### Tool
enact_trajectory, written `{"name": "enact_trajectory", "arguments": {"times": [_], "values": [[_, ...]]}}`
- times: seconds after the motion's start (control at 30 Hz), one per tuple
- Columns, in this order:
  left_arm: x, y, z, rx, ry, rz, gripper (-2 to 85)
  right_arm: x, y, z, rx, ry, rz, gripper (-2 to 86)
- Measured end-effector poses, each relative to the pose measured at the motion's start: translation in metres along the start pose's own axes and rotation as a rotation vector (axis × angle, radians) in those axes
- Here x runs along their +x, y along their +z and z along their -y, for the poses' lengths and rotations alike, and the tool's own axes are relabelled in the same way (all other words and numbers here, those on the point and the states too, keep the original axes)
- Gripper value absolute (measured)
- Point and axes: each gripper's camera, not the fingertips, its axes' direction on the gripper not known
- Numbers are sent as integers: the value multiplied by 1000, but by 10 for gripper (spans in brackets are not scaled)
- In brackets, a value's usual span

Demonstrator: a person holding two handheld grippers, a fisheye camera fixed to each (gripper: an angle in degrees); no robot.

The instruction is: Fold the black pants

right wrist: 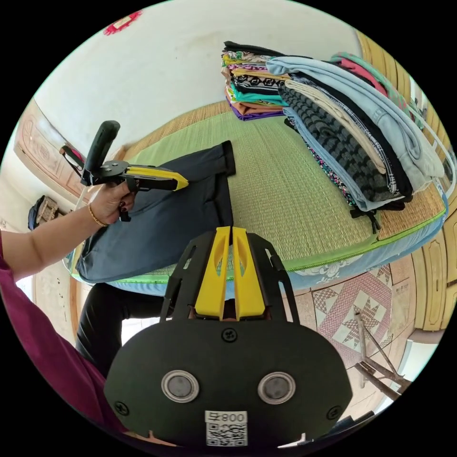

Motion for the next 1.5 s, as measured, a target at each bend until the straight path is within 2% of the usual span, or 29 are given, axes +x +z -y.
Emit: {"name": "enact_trajectory", "arguments": {"times": [0.13, 0.27, 0.43, 0.53, 0.7, 0.97, 1.07, 1.27, 1.5], "values": [[-9, 9, -18, -48, -41, -3, 7, 24, 20, 9, -82, 44, -2, 6], [-16, -17, -44, -5, -63, -12, 10, 44, 6, 13, -57, 92, 36, 5], [-39, -84, -109, 101, -120, 14, 10, 54, -27, 29, -5, 112, -18, 2], [-68, -109, -148, 97, -223, 103, 7, 43, -37, 48, 4, 68, 24, 1], [-113, -122, -196, 72, -374, 101, 2, 9, -27, 81, -45, -34, 37, 1], [-138, -169, -262, 136, -427, 69, 0, -23, -38, 130, -106, -116, 40, 1], [-141, -209, -313, 204, -438, 27, 0, -54, -48, 146, -116, -187, 93, 1], [-132, -309, -478, 233, -523, 125, 0, -156, -44, 165, -199, -395, 205, 2], [-126, -404, -718, 160, -935, 322, 0, -264, -34, 172, -283, -611, 141, 2]]}}
